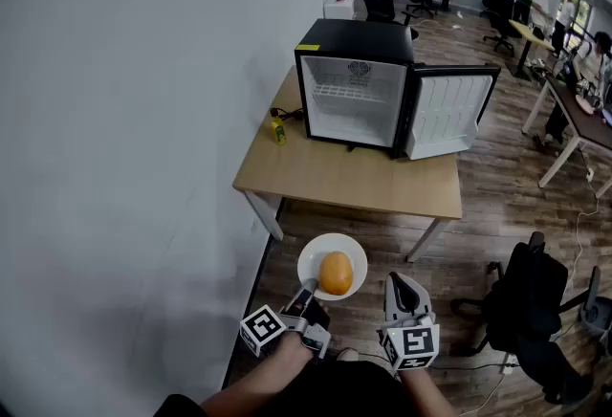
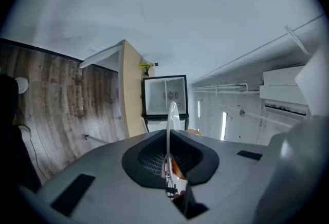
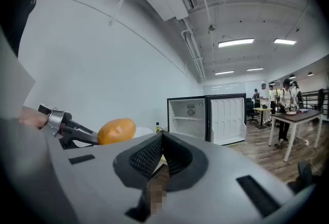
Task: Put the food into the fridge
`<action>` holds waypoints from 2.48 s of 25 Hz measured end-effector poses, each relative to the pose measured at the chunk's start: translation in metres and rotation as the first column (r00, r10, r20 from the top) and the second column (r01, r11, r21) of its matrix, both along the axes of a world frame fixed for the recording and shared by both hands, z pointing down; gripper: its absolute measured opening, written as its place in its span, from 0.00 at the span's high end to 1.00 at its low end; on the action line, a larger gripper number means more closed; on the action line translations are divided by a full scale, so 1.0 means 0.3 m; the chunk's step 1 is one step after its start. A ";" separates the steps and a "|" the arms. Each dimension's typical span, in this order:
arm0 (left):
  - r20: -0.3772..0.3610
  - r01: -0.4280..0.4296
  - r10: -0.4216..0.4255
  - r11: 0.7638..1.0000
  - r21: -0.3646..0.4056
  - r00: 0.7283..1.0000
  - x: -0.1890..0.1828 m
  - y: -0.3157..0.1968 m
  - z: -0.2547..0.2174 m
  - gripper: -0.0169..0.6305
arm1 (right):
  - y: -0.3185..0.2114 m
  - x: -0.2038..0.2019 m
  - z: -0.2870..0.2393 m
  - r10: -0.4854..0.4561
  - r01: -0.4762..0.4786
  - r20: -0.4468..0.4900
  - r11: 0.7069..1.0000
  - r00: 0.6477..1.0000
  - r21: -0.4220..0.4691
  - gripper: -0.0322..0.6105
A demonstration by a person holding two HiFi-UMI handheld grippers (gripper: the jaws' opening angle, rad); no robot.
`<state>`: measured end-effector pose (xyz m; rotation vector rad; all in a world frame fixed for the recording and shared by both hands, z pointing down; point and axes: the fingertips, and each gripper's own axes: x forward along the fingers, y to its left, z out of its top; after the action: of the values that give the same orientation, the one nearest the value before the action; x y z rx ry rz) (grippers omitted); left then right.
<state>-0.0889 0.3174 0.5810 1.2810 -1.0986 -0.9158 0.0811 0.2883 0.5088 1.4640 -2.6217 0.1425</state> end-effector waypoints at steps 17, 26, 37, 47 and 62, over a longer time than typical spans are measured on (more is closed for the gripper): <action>-0.018 -0.009 0.009 1.000 0.008 1.000 0.088 -0.065 -0.002 0.94 | -0.045 0.153 0.023 0.058 -0.057 0.044 0.998 0.997 -0.026 0.86; -0.025 -0.052 0.052 0.999 -0.004 0.998 0.097 -0.296 0.048 0.94 | -0.221 0.164 0.066 0.083 -0.082 0.022 0.995 0.996 -0.049 0.86; -0.005 -0.115 0.115 0.993 0.000 0.993 0.076 -0.733 0.053 0.94 | -0.639 0.152 0.042 0.114 -0.115 -0.018 0.991 0.993 -0.066 0.86; -0.034 -0.147 0.147 0.989 -0.004 0.989 -0.008 -1.072 0.026 0.94 | -0.962 0.085 0.021 0.166 -0.168 -0.025 0.983 0.986 -0.073 0.86; 0.004 -0.223 0.223 0.974 -0.029 0.975 -0.062 -1.401 0.072 0.94 | -1.263 -0.010 0.055 0.201 -0.202 -0.022 0.977 0.979 -0.065 0.86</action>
<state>-0.1075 -0.1030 0.6026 1.3546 -0.9476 -0.7249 0.0782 -0.0905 0.5253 1.6980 -2.4257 0.2371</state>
